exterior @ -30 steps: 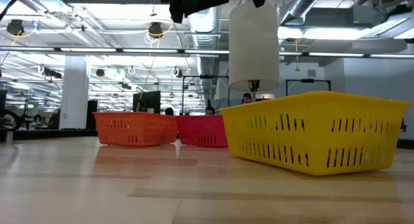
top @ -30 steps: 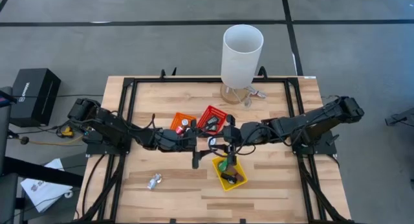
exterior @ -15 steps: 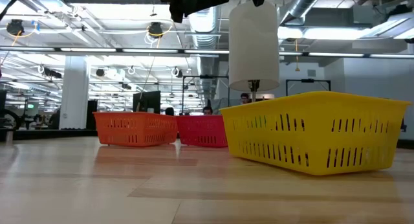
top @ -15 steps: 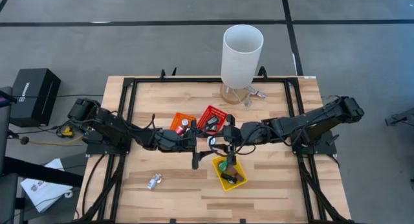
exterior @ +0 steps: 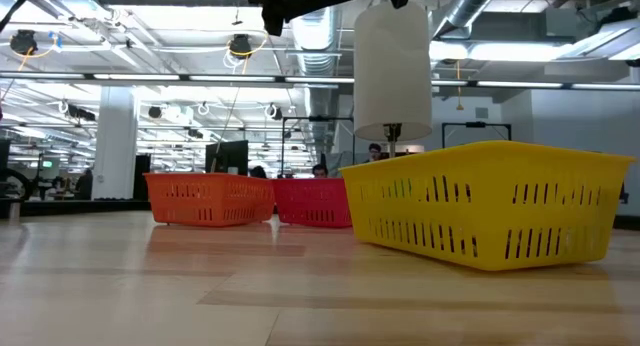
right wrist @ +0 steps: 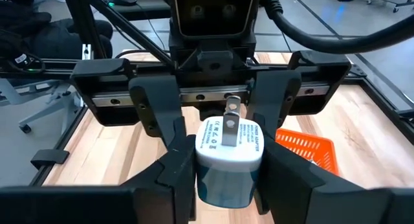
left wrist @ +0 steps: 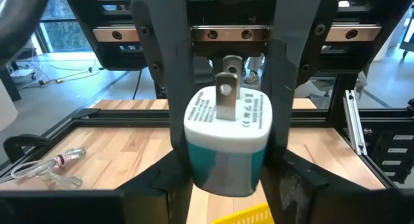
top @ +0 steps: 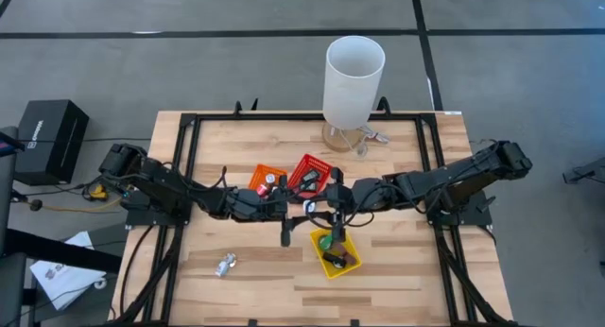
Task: Pick & Place Office items
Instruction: Put the blue charger adapter into the orange bin, then put the white wrist watch into the yellow bin
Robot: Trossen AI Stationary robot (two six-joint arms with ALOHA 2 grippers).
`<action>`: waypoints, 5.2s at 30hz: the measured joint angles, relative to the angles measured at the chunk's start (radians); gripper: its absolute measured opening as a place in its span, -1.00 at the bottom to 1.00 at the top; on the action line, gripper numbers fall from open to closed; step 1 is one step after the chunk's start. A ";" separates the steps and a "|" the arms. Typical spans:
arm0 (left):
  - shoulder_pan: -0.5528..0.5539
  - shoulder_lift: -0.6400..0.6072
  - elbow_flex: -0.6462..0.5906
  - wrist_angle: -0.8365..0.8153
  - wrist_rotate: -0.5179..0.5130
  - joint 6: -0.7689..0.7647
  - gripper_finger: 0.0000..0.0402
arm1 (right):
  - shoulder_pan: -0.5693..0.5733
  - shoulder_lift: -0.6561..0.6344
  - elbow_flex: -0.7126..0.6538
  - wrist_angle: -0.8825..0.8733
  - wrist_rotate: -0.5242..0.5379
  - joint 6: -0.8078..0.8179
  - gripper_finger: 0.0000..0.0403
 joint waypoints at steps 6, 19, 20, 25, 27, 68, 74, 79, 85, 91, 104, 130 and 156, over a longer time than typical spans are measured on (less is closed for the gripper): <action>0.000 0.000 0.000 0.000 0.000 0.001 -0.31 | 0.000 0.000 0.000 0.000 -0.001 0.000 -0.29; 0.000 0.000 0.000 0.000 0.001 -0.007 -0.31 | 0.000 0.000 0.000 -0.001 0.003 0.000 -0.11; 0.000 0.000 0.000 0.000 0.002 -0.007 -0.30 | 0.000 0.000 0.000 -0.001 0.003 0.000 -0.08; 0.000 0.000 0.000 -0.001 0.006 -0.007 -0.28 | -0.002 -0.001 0.000 -0.002 0.007 0.000 0.07; 0.000 0.000 0.000 0.001 0.005 -0.008 -0.30 | -0.004 -0.010 0.000 -0.009 0.006 -0.005 0.12; 0.099 -0.156 0.000 -0.674 -0.177 -0.285 -0.30 | 0.043 -0.240 -0.268 -0.351 0.357 0.171 0.17; 0.170 -0.253 0.000 -1.002 -0.172 -0.451 -0.30 | -0.015 -0.239 -0.315 -0.329 0.403 0.184 0.17; 0.224 -0.239 0.000 -1.121 -0.160 -0.530 -0.30 | -0.056 -0.239 -0.314 -0.314 0.401 0.185 0.17; 0.273 -0.168 0.000 -1.122 -0.158 -0.547 -0.30 | -0.063 -0.239 -0.314 -0.315 0.398 0.184 0.17; 0.305 -0.079 0.000 -1.141 -0.155 -0.568 -0.30 | -0.063 -0.239 -0.314 -0.317 0.395 0.185 0.17; 0.371 -0.013 0.000 -1.177 -0.078 -0.569 -0.19 | -0.062 -0.239 -0.314 -0.320 0.395 0.185 0.17; 0.286 -0.241 0.000 -1.186 0.283 -0.665 0.02 | -0.062 -0.239 -0.314 -0.319 0.395 0.184 0.17; -0.429 -0.087 0.001 -1.201 0.314 -1.373 0.02 | -0.062 -0.239 -0.314 -0.200 0.394 0.185 0.17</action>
